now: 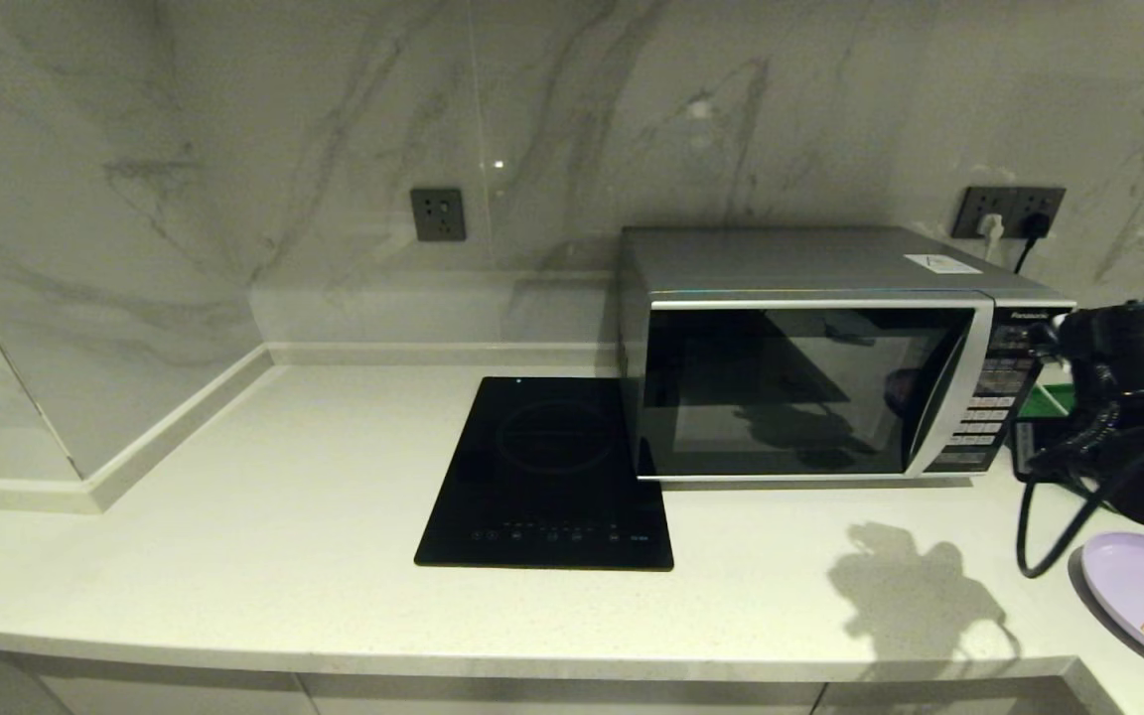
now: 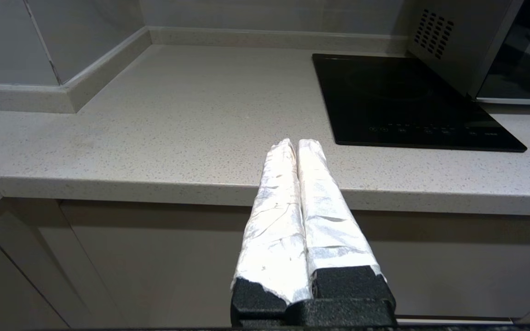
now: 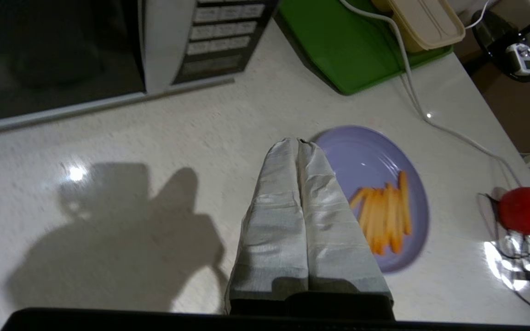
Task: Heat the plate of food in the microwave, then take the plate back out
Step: Open the microwave oven
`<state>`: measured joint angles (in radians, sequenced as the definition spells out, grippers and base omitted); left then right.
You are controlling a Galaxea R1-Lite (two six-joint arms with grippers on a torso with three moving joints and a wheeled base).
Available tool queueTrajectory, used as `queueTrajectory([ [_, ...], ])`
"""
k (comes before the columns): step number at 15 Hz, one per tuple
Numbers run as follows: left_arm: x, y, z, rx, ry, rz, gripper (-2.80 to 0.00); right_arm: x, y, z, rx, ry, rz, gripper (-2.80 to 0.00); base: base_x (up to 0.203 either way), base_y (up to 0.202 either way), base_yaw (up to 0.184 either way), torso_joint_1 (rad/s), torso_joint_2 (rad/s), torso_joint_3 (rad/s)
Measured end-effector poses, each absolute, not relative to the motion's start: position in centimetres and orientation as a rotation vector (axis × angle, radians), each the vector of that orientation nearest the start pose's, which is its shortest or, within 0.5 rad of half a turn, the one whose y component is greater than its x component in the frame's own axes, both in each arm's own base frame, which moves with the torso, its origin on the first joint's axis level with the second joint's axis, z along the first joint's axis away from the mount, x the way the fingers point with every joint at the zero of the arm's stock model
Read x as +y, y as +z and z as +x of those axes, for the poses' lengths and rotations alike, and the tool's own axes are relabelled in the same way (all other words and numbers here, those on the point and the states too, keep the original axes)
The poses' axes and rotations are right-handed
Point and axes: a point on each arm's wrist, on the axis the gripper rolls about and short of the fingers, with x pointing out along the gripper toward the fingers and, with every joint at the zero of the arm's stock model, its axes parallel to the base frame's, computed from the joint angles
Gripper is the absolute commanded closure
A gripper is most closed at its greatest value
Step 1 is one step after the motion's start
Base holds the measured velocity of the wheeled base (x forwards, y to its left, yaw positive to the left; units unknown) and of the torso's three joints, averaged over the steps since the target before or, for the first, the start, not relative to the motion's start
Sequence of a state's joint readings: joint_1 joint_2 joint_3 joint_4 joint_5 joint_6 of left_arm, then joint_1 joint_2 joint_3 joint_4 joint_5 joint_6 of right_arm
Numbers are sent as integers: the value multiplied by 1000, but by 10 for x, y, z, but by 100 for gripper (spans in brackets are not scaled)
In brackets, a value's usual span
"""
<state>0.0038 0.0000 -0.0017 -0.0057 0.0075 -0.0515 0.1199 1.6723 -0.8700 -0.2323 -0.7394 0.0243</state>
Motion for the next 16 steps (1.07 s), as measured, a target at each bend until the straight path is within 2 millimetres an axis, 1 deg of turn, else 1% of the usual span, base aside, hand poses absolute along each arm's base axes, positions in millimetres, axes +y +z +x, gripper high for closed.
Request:
queueTrajectory([
  [3, 0, 77, -23, -8, 11, -52, 0, 39, 150, 325, 463, -638, -156, 0, 0, 0, 0, 0, 0, 0],
  [5, 0, 77, -23, -8, 11, -52, 0, 48, 134, 340, 462, -632, -110, 0, 0, 0, 0, 0, 0, 0],
  [7, 0, 77, -23, -7, 11, -52, 0, 52, 124, 347, 476, -622, -84, 0, 0, 0, 0, 0, 0, 0],
  [9, 0, 77, -23, -7, 11, -51, 0, 53, 118, 351, 483, -623, -72, 0, 0, 0, 0, 0, 0, 0],
  [13, 0, 77, -23, -8, 11, -52, 0, 56, 109, 364, 477, -626, -36, 0, 0, 0, 0, 0, 0, 0],
  [16, 0, 76, -23, -7, 11, -52, 0, 57, 108, 371, 460, -631, -16, 0, 0, 0, 0, 0, 0, 0],
])
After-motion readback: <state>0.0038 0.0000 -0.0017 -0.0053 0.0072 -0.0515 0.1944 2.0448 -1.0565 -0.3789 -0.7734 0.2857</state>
